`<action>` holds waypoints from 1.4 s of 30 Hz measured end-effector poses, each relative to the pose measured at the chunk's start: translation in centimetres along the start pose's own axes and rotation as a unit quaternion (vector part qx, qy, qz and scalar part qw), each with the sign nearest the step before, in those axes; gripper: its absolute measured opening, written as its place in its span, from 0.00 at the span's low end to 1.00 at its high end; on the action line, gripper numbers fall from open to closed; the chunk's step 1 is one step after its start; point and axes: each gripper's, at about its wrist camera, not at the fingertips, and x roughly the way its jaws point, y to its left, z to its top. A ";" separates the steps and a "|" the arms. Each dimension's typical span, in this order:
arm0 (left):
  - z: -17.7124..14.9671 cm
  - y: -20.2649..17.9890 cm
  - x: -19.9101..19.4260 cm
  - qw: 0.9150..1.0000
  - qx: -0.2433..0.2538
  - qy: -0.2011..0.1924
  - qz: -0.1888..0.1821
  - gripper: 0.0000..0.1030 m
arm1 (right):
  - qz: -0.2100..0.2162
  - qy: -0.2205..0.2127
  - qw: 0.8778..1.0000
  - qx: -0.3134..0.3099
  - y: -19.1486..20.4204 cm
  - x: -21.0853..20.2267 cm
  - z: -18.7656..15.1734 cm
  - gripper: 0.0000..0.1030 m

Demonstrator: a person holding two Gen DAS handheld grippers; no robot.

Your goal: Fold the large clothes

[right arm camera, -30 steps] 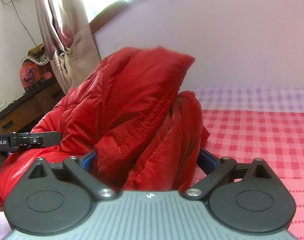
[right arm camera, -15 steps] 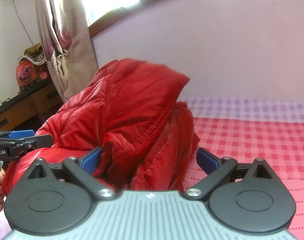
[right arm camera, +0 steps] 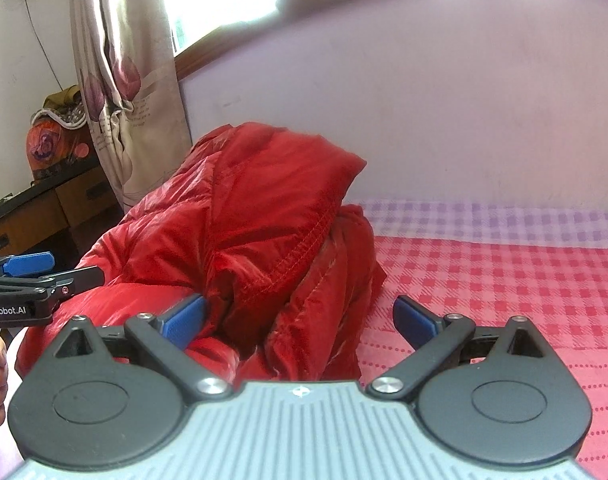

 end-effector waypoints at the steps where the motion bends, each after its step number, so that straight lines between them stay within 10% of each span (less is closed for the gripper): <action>1: 0.0 0.0 -0.1 1.000 0.000 0.000 0.001 1.00 | -0.001 -0.001 1.000 0.000 0.0 -0.1 0.0 0.97; 25: -0.2 -2.0 -9.7 0.995 -0.007 -0.099 0.024 1.00 | -0.021 -0.166 0.985 -0.045 5.8 -11.8 -2.5 1.00; 42: 1.4 -3.1 -15.3 0.991 -0.024 -0.135 -0.002 1.00 | -0.020 -0.192 0.979 -0.067 8.2 -15.9 -3.2 1.00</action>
